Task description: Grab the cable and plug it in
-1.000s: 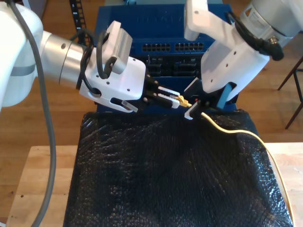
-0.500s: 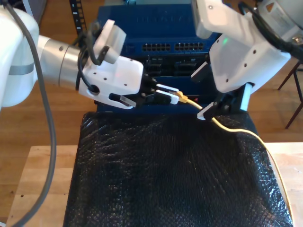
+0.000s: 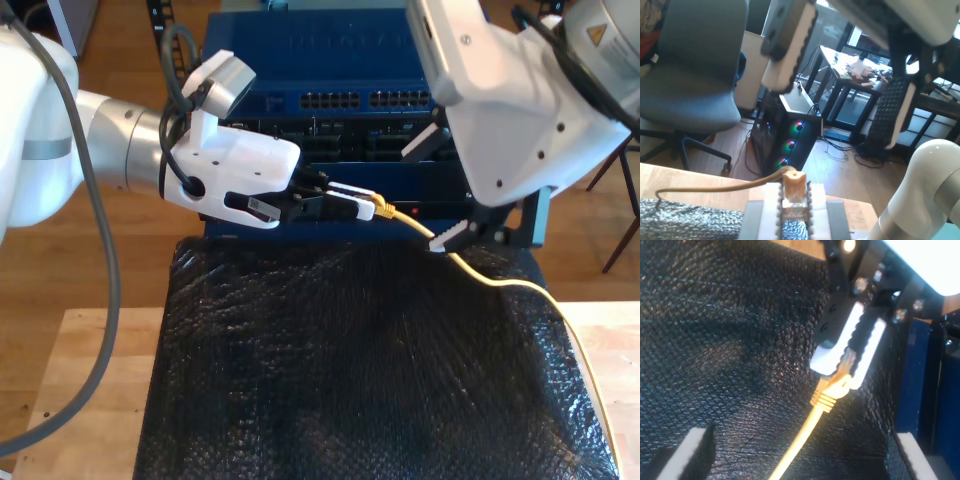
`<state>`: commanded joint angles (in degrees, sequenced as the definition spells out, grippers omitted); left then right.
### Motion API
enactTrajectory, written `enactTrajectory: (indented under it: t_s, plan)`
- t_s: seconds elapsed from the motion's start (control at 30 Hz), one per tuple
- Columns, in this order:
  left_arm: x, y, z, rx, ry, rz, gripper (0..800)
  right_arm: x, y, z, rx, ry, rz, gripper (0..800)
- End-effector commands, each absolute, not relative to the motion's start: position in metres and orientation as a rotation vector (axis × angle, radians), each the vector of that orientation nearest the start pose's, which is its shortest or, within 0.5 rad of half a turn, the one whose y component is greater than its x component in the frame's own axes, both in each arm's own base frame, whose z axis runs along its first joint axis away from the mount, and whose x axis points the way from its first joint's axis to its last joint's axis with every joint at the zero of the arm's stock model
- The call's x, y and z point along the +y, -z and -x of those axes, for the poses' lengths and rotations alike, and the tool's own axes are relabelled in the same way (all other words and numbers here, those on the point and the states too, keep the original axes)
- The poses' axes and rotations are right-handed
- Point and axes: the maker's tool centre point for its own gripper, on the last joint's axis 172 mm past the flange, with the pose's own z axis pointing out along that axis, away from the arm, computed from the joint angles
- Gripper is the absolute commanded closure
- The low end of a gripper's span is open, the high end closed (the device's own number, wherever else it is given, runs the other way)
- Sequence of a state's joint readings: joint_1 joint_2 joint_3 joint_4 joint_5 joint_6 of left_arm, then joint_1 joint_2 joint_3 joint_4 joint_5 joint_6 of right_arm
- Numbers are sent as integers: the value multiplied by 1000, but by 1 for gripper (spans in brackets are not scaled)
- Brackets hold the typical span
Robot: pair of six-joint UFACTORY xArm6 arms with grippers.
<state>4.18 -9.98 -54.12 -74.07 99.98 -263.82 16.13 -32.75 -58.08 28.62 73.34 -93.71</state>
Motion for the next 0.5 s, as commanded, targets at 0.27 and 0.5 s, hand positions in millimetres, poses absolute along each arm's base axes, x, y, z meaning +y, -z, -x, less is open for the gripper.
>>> enactTrajectory:
  t_s: [0.27, 0.5]
  plan:
    - [-227, -395, -372, -995, -685, -1367, 798, 205, -459, -349, 2353, -1150, -1804, 4]
    - [-229, -402, -362, -956, -636, -1297, 798, 206, -459, -345, 2349, -1170, -1775, 2]
